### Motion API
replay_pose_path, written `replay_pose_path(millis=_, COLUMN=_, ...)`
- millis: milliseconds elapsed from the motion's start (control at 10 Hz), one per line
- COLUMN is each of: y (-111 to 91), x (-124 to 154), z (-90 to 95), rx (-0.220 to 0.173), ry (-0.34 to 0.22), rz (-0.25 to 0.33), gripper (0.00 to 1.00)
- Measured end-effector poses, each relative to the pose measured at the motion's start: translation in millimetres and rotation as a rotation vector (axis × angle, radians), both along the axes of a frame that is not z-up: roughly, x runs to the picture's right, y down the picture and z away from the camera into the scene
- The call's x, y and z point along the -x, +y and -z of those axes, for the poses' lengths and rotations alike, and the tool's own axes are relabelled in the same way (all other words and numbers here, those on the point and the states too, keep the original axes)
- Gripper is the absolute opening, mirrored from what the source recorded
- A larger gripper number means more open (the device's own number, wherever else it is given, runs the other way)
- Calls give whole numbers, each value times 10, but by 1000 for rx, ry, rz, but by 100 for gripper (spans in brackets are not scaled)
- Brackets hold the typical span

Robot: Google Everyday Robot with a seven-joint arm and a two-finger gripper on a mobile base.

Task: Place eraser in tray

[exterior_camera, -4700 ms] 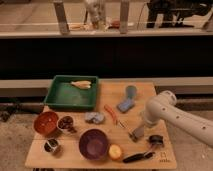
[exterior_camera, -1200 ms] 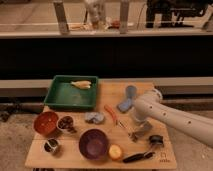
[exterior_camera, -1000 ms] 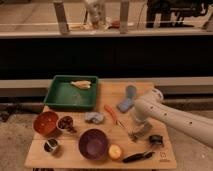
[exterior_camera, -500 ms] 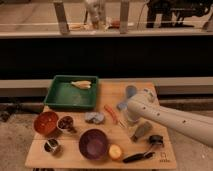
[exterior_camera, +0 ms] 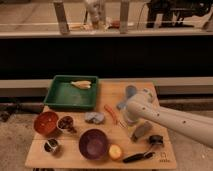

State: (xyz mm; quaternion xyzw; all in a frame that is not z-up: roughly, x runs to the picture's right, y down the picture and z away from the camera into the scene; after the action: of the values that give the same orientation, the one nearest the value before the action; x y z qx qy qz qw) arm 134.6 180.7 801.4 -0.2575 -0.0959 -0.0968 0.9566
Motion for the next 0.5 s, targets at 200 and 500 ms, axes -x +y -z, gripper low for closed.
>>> replay_pose_path(millis=200, y=-16, x=-357, z=24, rx=2, ry=-1, rz=-14, gripper=80)
replay_pose_path(millis=500, y=-16, x=-668, z=55, rx=-4, ry=6, rz=-13, gripper=80)
